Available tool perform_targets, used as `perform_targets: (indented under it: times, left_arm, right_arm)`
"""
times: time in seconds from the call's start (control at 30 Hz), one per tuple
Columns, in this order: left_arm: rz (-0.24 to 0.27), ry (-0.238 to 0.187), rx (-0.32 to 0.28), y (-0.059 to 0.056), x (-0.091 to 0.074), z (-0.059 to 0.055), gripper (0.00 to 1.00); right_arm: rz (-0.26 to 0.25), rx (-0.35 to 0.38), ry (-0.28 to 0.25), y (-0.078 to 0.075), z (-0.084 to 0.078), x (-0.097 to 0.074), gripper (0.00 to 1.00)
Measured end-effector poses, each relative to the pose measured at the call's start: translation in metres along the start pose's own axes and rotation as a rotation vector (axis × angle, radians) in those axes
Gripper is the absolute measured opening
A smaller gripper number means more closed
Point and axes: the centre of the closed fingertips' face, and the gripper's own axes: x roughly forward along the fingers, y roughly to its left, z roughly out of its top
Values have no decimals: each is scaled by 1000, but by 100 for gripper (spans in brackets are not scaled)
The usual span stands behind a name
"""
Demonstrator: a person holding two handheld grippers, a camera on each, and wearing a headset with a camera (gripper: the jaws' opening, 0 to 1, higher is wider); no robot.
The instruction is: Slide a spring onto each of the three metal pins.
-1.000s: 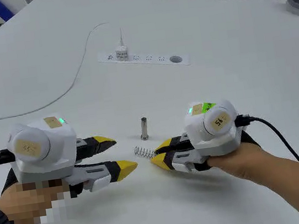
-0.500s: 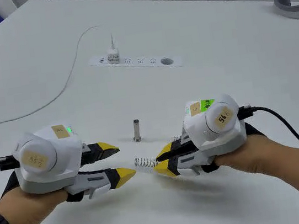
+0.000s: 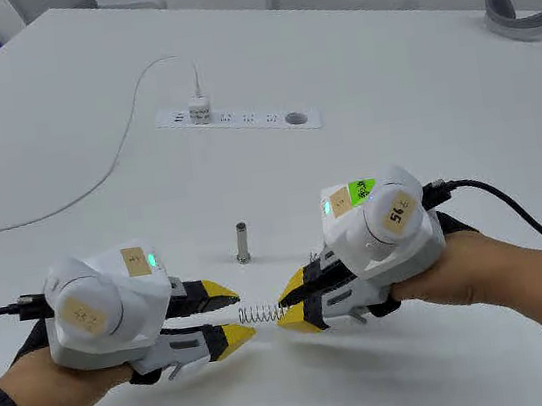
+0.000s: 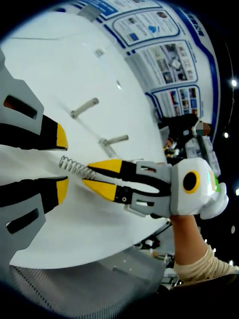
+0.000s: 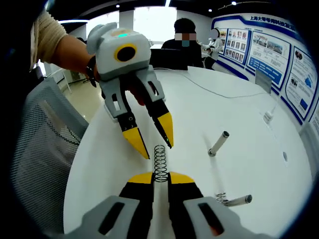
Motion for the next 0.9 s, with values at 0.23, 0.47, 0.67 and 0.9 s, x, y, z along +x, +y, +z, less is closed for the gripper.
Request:
perform_targets:
  times: [0.23,0.47,0.67,0.9]
  left_arm:
    - [1,14,45,-2,3,-3,12]
    - [-7,12,47,-4,4,-3,12]
    - [-4,-2,23,-2,5,0,11]
    - [-1,-14,2,-3,8,3,11]
  right_arm:
    - [19,-35,24,5,4,-2,12]
    - [12,-41,0,6,16,-11,12]
    - [-4,-46,-46,4,33,-15,12]
    - [-12,-48,-88,4,48,-12,11]
